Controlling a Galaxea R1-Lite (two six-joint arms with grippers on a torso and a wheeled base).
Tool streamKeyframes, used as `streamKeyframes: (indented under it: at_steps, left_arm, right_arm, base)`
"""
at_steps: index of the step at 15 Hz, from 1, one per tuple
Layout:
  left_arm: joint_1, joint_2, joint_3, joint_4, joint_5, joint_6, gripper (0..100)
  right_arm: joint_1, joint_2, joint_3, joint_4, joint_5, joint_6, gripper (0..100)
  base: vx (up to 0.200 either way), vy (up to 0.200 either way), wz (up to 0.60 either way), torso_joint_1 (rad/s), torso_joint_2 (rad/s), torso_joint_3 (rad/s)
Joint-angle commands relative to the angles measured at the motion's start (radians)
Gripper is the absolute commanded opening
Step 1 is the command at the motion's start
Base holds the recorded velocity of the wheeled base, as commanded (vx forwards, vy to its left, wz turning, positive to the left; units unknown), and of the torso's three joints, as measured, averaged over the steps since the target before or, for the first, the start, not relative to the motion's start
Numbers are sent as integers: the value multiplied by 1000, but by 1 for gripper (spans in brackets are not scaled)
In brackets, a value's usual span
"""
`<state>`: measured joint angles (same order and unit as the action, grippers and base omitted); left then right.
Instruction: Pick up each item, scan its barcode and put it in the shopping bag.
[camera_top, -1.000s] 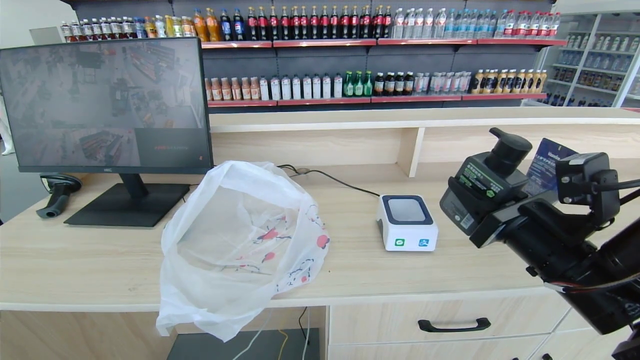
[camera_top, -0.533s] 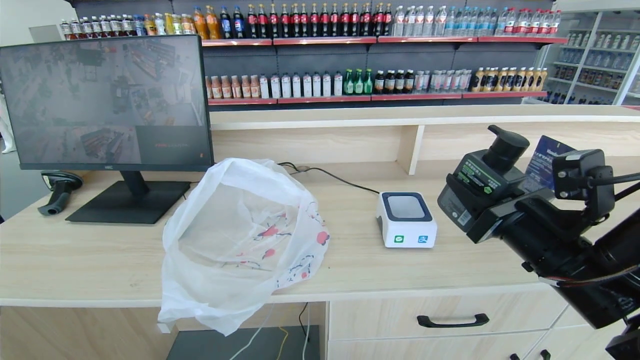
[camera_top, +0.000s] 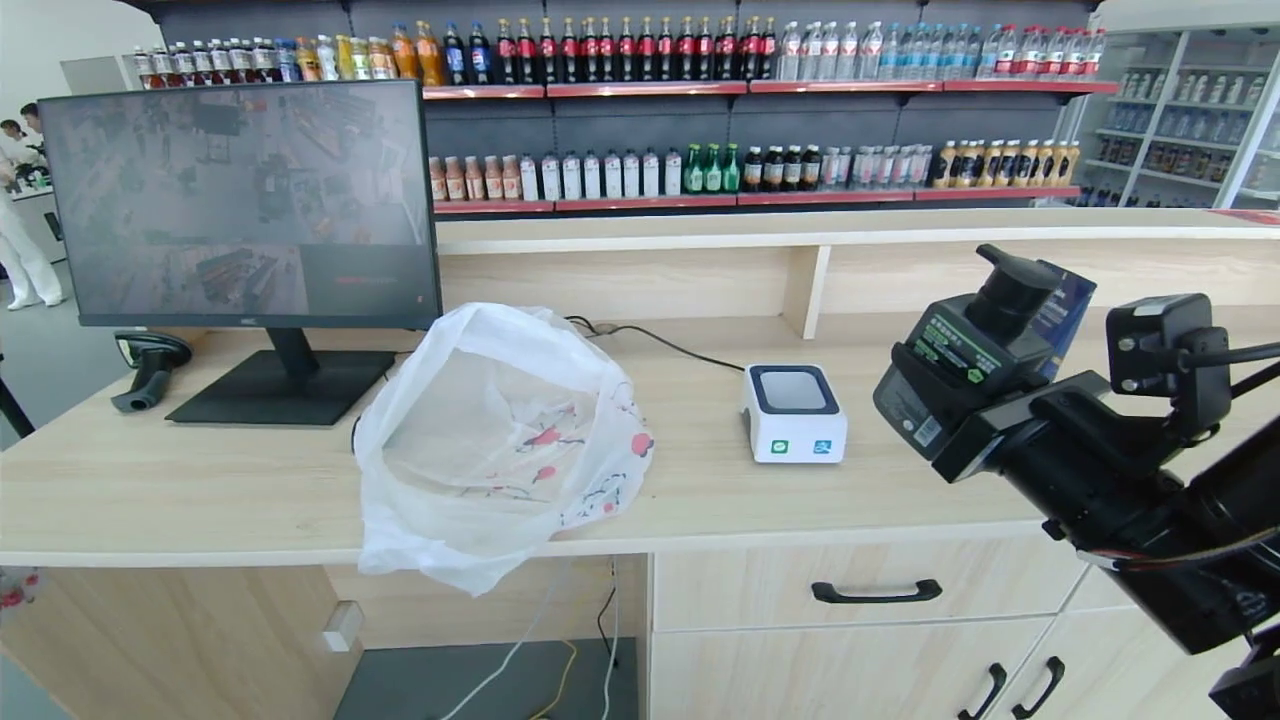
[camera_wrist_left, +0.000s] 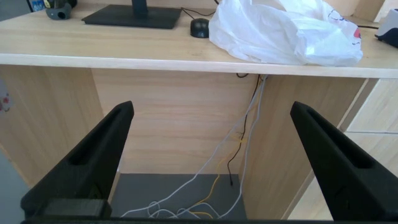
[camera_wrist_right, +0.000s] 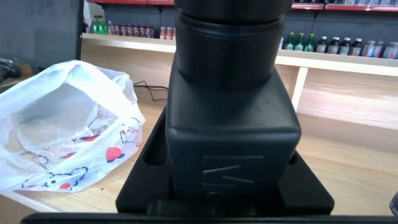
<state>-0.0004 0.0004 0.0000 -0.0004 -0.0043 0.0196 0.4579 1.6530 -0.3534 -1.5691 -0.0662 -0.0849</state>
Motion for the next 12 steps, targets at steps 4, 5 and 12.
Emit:
streamKeyframes:
  at_steps: [4,5,12]
  left_arm:
    - [0,0,0,-1,0,-1,100]
    - [-1,0,0,-1,0,-1,100]
    - [-1,0,0,0,0,0,100]
  right_arm:
    - [1,19,-15,-2,0,1,0]
    - [1,25,-15,-2,0,1,0]
    - [-1,24,-10,-2,0,1,0]
  base:
    - [0,200,0,6,5,2]
    - [0,200,0,2,12,2]
    - [0,57,0,0,-1,0]
